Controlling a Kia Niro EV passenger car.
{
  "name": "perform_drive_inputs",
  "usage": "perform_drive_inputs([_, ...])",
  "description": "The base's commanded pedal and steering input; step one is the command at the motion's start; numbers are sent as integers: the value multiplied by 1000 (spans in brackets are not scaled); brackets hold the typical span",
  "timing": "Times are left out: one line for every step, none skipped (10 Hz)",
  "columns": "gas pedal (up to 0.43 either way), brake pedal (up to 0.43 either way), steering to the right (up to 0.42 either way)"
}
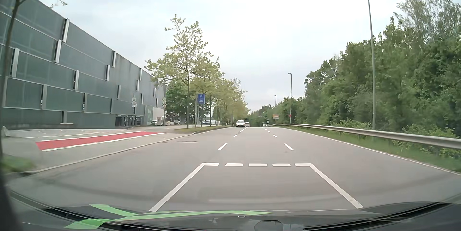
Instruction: Follow the waypoints while adhering to traffic rules and regulations
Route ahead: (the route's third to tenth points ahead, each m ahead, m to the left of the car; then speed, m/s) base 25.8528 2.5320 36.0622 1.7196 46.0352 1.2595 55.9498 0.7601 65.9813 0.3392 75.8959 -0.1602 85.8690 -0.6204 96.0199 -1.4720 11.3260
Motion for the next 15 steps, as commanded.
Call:
perform_drive_inputs([67,0,8])
perform_drive_inputs([67,0,8])
perform_drive_inputs([79,0,8])
perform_drive_inputs([79,0,8])
perform_drive_inputs([79,0,8])
perform_drive_inputs([79,0,8])
perform_drive_inputs([79,0,7])
perform_drive_inputs([87,0,5])
perform_drive_inputs([87,0,4])
perform_drive_inputs([87,0,3])
perform_drive_inputs([87,0,3])
perform_drive_inputs([87,0,3])
perform_drive_inputs([79,0,3])
perform_drive_inputs([79,0,3])
perform_drive_inputs([67,0,3])
